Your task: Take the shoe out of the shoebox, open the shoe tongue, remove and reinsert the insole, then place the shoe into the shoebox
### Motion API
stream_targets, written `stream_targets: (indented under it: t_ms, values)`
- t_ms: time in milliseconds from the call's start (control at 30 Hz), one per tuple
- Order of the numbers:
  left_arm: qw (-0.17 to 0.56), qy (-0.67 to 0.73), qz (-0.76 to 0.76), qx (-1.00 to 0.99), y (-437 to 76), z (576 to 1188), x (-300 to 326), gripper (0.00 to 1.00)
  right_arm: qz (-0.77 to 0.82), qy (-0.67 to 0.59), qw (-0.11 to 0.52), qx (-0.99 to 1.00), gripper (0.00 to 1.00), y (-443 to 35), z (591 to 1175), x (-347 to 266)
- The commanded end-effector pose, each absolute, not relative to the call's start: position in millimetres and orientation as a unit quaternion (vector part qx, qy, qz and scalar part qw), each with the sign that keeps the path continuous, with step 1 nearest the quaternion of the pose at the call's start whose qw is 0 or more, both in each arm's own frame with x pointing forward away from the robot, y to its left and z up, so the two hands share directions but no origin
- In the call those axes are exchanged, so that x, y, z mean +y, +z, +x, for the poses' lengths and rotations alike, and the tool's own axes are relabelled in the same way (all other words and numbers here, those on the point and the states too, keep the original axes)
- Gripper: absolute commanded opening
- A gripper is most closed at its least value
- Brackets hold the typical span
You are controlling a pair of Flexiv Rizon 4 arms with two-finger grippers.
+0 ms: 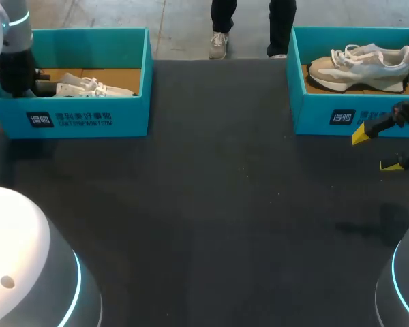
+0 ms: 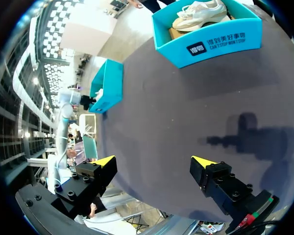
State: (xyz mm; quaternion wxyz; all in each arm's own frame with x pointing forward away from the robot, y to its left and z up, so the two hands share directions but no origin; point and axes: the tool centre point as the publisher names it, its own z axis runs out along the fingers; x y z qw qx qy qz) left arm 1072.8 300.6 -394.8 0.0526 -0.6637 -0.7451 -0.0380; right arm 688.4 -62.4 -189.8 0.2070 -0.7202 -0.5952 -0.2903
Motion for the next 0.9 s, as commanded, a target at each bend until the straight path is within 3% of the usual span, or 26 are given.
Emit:
stream_targets:
  t_ms: [33, 100, 167, 200, 900]
  values:
    - [0.052, -0.037, -0.666, -0.743, -397.9, 1076.5, 300.4, 0.24, -0.721, -0.289, 0.206, -0.595, 1.00, -190.2, 688.3, -61.4]
    - [0.051, -0.037, -0.667, -0.742, -397.4, 1076.6, 300.8, 0.48, -0.721, -0.289, 0.206, -0.595, 1.00, -190.2, 688.3, -61.4]
    - [0.049, -0.037, -0.668, -0.742, -395.5, 1076.5, 301.3, 0.93, -0.721, -0.289, 0.206, -0.595, 1.00, -190.2, 688.3, -61.4]
    - [0.047, -0.037, -0.668, -0.742, -394.5, 1076.4, 301.3, 1.00, -0.721, -0.289, 0.206, -0.595, 1.00, -190.2, 688.3, -61.4]
    - [-0.022, -0.034, -0.675, -0.737, -347.4, 1076.0, 292.5, 1.00, -0.721, -0.289, 0.206, -0.595, 1.00, -190.2, 688.3, -61.4]
